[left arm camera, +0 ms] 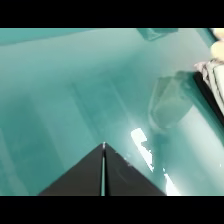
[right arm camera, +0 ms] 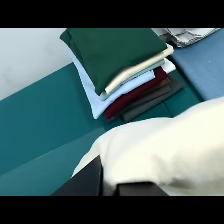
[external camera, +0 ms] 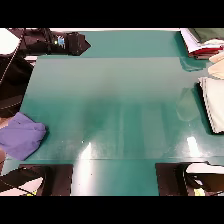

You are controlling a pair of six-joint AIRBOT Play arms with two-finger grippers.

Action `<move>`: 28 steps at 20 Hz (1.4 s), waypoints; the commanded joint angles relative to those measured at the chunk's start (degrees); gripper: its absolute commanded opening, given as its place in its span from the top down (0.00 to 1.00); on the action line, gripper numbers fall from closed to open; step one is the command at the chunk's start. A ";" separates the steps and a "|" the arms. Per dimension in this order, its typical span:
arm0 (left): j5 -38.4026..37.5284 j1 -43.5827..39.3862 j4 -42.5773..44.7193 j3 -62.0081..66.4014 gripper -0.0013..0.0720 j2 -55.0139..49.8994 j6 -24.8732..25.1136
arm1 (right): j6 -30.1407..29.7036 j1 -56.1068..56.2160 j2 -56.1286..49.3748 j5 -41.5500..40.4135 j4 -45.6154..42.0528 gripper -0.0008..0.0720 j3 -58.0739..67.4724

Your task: Fold the shirts.

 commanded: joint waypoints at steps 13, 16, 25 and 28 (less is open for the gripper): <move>-3.85 0.00 0.09 -0.07 0.95 -0.04 2.32 | 2.58 -11.19 21.18 9.55 -25.92 0.78 -40.19; -3.82 0.00 0.04 -0.07 0.95 -0.04 3.21 | 2.58 -14.91 24.55 9.38 -28.52 0.14 -44.37; -3.76 0.00 -0.04 -0.17 0.95 -0.04 3.19 | 3.06 -17.64 29.22 6.10 -18.67 0.13 -34.53; -3.34 0.00 -0.02 -0.17 0.95 -0.04 3.19 | 3.06 -5.20 27.12 6.34 -9.01 0.13 -30.88</move>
